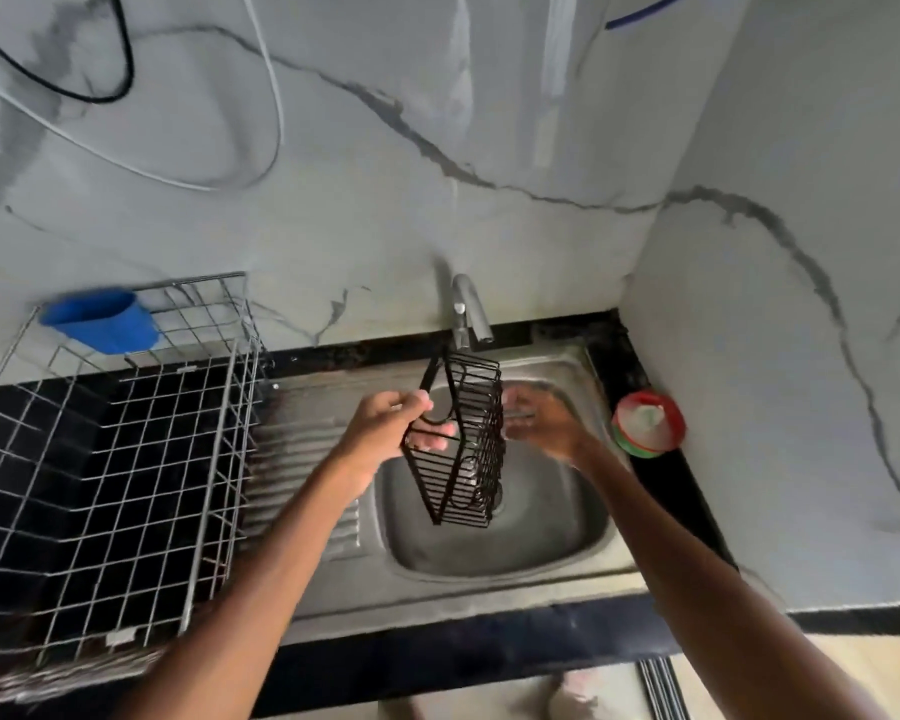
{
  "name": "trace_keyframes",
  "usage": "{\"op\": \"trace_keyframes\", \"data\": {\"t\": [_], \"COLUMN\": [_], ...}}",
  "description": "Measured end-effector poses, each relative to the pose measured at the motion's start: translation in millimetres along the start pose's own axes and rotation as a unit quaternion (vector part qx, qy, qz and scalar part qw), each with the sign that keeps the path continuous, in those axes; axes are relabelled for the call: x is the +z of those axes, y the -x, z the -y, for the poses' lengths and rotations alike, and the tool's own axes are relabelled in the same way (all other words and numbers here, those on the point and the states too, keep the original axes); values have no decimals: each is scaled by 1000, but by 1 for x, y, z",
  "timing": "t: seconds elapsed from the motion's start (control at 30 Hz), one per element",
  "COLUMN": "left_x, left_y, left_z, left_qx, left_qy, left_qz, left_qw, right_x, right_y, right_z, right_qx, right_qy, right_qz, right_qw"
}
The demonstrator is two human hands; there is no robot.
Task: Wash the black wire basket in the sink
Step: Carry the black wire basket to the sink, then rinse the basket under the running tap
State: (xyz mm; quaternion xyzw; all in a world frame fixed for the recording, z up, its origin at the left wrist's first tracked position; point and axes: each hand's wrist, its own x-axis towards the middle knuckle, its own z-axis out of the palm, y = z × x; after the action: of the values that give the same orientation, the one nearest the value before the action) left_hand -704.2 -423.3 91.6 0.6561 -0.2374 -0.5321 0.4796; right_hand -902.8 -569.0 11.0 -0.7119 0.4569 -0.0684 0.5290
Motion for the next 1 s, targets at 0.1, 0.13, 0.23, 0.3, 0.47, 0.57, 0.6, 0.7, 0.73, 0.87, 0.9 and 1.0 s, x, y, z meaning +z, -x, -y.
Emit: {"op": "trace_keyframes", "data": {"t": [0.1, 0.13, 0.23, 0.3, 0.47, 0.57, 0.6, 0.7, 0.73, 0.87, 0.9, 1.0], "left_x": [3, 6, 2, -5, 0, 8, 10, 17, 21, 29, 31, 34], "left_y": [9, 9, 7, -1, -17, -32, -37, -58, -68, -109, -120, -142], "left_z": [7, 11, 25, 34, 36, 40, 43, 55, 60, 85, 92, 111], "left_qx": [22, 25, 41, 34, 17, 18, 19, 22, 24, 19, 12, -1], "left_qy": [0, 15, 18, 20, 38, 44, 41, 34, 40, 60, 63, 22], "left_qz": [10, 7, 20, 40, 74, 88, 89, 74, 69, 44, 41, 25], "left_qw": [1000, 1000, 999, 998, 996, 995, 995, 996, 997, 997, 997, 999], "right_x": [5, 3, 9, 18, 28, 26, 25, 23, 23, 24, 24, 30], "right_y": [5, 6, 21, 34, 37, 20, 15, -13, -25, -59, -68, -99], "right_z": [2, 3, 10, 19, 44, 42, 39, 18, 9, -9, -16, -39], "right_qx": [28, 40, 64, 48, 56, 94, 105, 114, 110, 101, 97, 96], "right_qy": [-107, -155, -211, -197, -158, -124, -120, -115, -115, -98, -93, -108], "right_qz": [32, 61, 62, 56, 5, -37, -46, -58, -63, -70, -60, -62], "right_qw": [993, 985, 974, 978, 986, 987, 986, 985, 985, 988, 989, 988]}}
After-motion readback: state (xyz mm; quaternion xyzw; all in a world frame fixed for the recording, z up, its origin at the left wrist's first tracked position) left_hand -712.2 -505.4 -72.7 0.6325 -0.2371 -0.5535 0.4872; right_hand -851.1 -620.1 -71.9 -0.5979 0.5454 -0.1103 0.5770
